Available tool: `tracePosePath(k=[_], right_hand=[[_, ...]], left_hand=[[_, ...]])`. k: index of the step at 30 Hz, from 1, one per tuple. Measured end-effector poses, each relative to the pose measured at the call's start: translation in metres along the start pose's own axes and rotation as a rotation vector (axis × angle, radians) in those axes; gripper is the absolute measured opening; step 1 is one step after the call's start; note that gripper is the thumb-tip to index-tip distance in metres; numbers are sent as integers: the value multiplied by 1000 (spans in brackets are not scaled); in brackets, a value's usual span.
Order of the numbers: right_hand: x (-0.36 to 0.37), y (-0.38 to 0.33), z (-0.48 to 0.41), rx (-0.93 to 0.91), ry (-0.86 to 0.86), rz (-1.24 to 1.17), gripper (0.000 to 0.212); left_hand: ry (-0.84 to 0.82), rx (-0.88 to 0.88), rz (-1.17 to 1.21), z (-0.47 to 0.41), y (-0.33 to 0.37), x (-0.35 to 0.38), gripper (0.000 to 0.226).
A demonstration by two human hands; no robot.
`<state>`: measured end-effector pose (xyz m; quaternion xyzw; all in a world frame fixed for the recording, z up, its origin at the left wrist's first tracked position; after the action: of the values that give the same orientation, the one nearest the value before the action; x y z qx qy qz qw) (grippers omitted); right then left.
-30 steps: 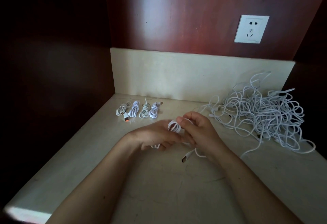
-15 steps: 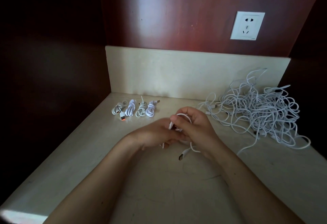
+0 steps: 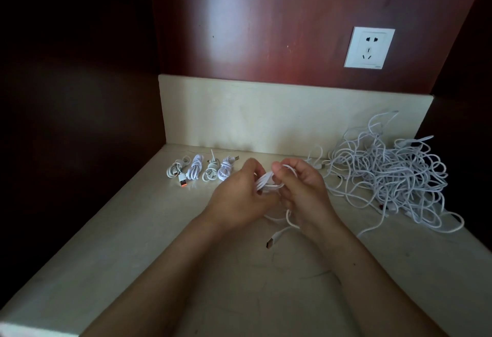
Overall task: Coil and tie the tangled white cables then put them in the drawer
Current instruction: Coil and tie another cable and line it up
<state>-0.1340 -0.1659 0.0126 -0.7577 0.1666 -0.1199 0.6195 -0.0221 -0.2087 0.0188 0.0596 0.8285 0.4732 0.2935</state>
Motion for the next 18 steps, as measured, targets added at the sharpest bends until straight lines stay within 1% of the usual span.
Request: tracePosePath(k=[2, 4, 7, 9, 13, 16, 18], right_hand=[[0, 2, 0, 27, -25, -69, 8], [0, 1, -1, 14, -32, -107, 9], [4, 1, -1, 5, -47, -108, 8], [6, 2, 0, -3, -67, -71, 7], [5, 6, 3, -15, -83, 80, 9], [1, 9, 3, -20, -47, 162, 11], [-1, 10, 1, -26, -18, 172, 11]], left_hand=[[45, -61, 161, 0, -2, -1, 34], [126, -63, 331, -1, -5, -4, 42], [259, -23, 440, -4, -12, -12, 35], [260, -15, 444, -7, -18, -13, 33], [202, -64, 326, -10, -31, -17, 34], [146, -64, 286, -11, -34, -15, 39], [124, -35, 264, -12, -32, -13, 41]])
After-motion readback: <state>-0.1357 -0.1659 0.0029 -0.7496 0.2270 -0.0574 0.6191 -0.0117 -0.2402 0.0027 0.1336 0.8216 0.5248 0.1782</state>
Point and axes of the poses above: each hand's wrist, its own z-axis away from the middle knuckle, its own x-axis out of the palm, y = z × x, the point moved 9 cm from there along -z, towards the middle knuckle, and after that the axes turned 15 degrees about z, right-handed, at the moved point
